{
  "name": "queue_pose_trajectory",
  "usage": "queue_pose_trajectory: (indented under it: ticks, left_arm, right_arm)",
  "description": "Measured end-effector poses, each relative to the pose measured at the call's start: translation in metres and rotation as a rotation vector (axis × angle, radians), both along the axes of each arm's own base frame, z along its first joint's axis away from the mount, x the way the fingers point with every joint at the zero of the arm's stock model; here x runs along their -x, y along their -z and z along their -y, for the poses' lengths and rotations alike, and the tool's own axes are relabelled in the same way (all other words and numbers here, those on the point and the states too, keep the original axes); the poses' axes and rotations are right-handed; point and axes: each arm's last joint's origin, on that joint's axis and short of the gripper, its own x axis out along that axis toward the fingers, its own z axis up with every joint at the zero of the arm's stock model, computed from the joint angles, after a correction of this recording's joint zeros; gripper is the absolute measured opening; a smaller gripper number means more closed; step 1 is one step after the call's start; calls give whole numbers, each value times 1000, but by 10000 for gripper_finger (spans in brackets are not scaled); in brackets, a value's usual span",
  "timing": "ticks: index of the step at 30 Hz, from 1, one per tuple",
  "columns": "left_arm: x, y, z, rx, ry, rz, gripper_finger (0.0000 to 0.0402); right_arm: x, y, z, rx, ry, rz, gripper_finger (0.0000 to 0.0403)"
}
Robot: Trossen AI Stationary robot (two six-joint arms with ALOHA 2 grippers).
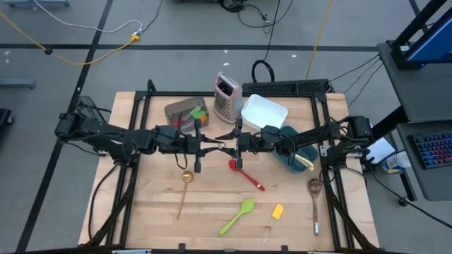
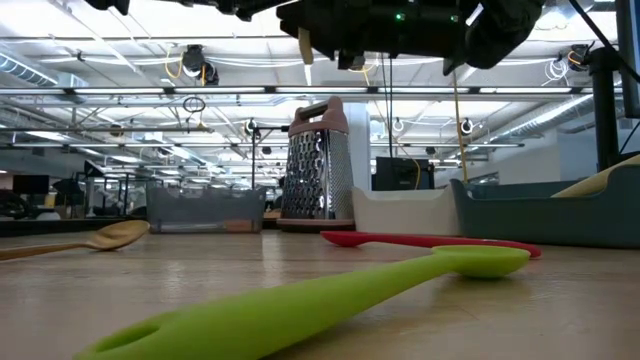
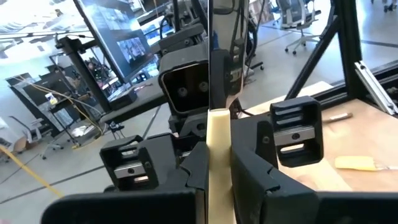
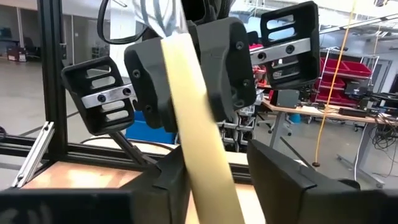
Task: Pick & Place Kitchen Items
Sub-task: Put the yellow table knife into the blue bin
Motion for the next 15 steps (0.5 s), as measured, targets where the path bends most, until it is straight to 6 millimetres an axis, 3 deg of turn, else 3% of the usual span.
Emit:
queue_pose_trajectory:
  ticks: [9,15]
  left_arm:
    - [0,2,-1,21,-25,-22,37]
    - [1,8,-2,56,-84,-77,37]
  right_arm:
    - [-1,5,0,19,-3,-48,63]
    - [-1,10,1,33,58,-103,65]
